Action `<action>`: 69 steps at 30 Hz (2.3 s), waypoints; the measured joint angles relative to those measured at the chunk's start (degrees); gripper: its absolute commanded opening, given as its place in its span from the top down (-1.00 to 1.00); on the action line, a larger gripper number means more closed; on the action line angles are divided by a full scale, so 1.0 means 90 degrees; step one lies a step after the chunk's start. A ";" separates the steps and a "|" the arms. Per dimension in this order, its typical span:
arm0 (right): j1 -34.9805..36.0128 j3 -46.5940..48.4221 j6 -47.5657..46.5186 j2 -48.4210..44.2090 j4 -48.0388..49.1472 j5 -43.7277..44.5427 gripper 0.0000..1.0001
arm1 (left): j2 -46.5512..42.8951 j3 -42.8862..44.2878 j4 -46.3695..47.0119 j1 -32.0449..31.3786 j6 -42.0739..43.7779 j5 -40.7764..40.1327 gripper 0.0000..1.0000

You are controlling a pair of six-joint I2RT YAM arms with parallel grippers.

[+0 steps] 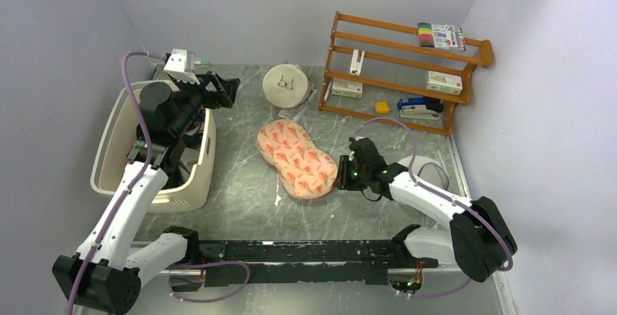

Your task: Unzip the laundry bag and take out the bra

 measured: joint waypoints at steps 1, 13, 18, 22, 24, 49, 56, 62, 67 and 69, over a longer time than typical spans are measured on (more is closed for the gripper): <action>0.0136 0.0002 0.0032 0.0078 0.0034 -0.0007 0.29 | 0.0000 0.0000 0.0000 0.0000 0.0000 0.0002 -0.93; 0.3021 0.1722 0.0559 0.2353 0.0500 0.0508 0.19 | 0.0000 0.0000 0.0000 0.0000 -0.0007 0.0024 -0.93; 0.3842 0.3351 0.0396 0.3689 0.0729 0.0607 0.14 | 0.0000 0.0000 0.0000 0.0000 -0.0005 0.0022 -0.93; 0.4027 0.3959 0.0219 0.4107 0.0918 0.0478 0.08 | 0.0000 0.0000 -0.0002 0.0000 0.0005 0.0022 -0.93; 0.4012 0.4058 0.0136 0.4116 0.0930 0.0457 0.03 | 0.0000 0.0000 -0.0002 0.0000 0.0015 0.0022 -0.93; 0.0882 0.4908 -0.1030 0.4386 0.1457 0.0928 -0.47 | -0.0002 0.0000 -0.0002 0.0000 0.0063 0.0024 -0.93; 0.0347 0.5705 -0.1076 0.5540 0.1535 0.0525 -0.47 | 0.0000 0.0000 -0.0002 0.0000 0.0061 0.0104 -0.93; 0.0177 0.6033 -0.1081 0.6142 0.1520 0.0165 -0.21 | 0.0000 0.0000 0.0000 0.0000 0.0058 0.0134 -0.93; 0.0175 0.5525 -0.0981 0.5965 0.1785 -0.0151 0.09 | 0.0017 0.0000 0.0010 0.0000 0.0012 0.0214 -0.93; 0.0175 0.5034 -0.0925 0.5719 0.1945 -0.0284 0.25 | 0.0085 0.0000 0.0029 0.0000 -0.0005 0.0262 -0.93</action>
